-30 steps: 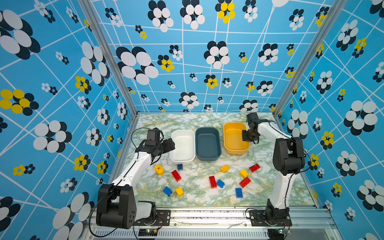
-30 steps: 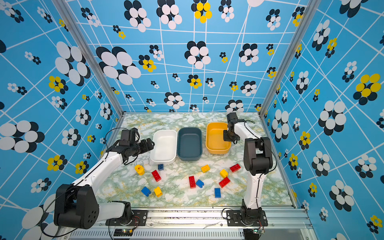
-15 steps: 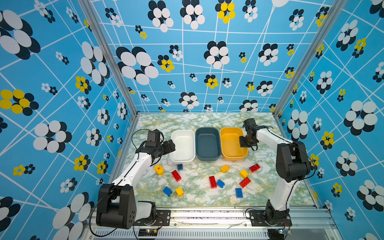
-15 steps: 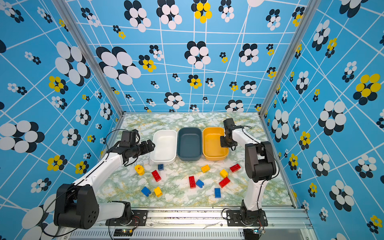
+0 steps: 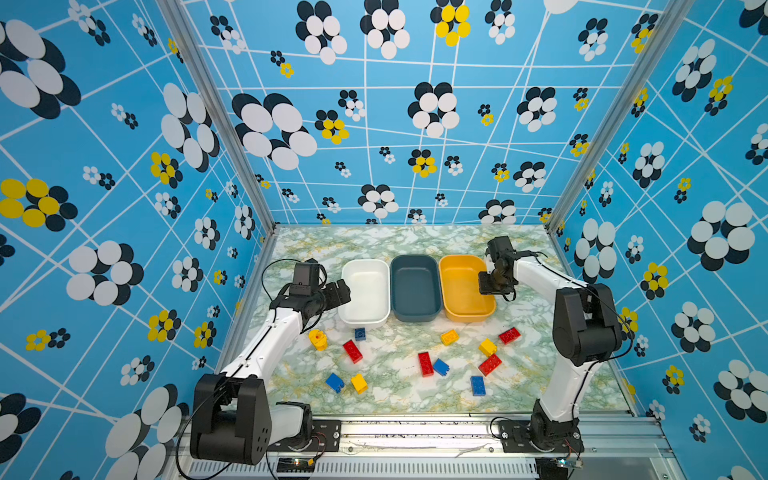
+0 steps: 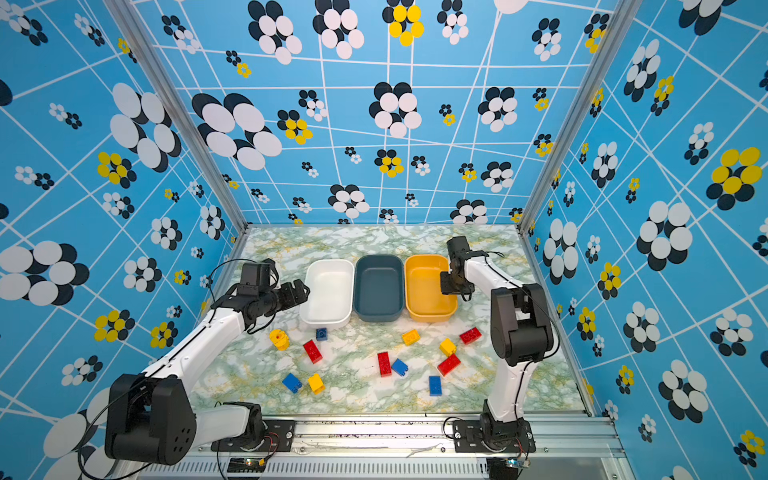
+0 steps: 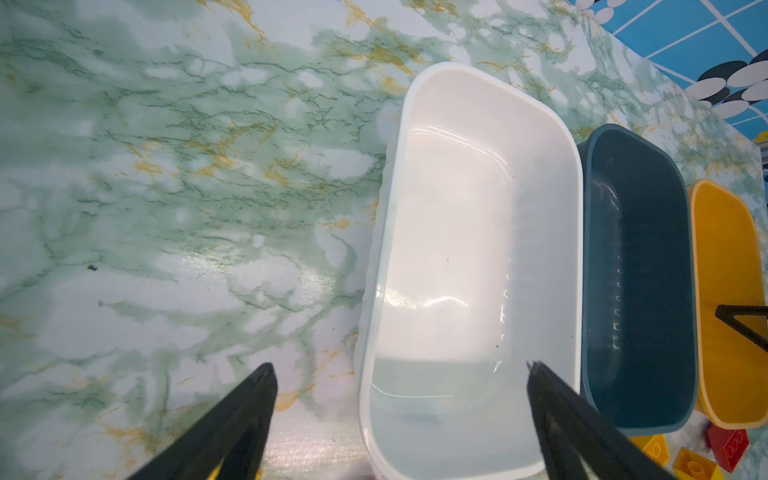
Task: Sort the legos into containers by color
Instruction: 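Release the yellow bin and move the right gripper down to a red brick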
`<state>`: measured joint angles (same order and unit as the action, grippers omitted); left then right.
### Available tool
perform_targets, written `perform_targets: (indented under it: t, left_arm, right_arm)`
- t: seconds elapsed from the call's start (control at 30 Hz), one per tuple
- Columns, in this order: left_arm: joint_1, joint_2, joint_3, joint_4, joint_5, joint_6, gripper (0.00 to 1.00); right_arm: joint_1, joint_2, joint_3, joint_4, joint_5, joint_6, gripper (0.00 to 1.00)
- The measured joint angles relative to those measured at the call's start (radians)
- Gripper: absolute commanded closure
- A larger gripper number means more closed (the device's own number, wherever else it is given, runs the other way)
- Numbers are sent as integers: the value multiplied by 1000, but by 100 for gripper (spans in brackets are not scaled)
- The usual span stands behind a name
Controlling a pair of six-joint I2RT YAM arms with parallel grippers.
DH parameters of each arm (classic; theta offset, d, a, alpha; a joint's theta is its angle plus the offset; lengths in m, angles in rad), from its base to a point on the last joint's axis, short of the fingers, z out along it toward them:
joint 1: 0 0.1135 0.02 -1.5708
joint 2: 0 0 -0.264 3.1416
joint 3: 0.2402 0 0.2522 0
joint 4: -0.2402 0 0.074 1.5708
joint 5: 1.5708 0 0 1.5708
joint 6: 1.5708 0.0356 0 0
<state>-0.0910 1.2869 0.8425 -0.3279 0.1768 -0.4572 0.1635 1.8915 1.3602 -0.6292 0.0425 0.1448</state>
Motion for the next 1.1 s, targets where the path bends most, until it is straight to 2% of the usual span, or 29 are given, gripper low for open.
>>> perform_targets:
  t: [0.4, 0.73, 1.1]
  left_arm:
    - [0, -12, -1, 1, 0, 0, 2]
    - [0, -21, -30, 19, 0, 0, 1]
    - [0, -21, -36, 20, 0, 0, 1]
  right_arm:
    - [-34, -154, 16, -95, -30, 120, 33]
    - [-82, -326, -170, -132, -85, 283, 27]
    - [-97, -505, -391, -179, -78, 486, 28]
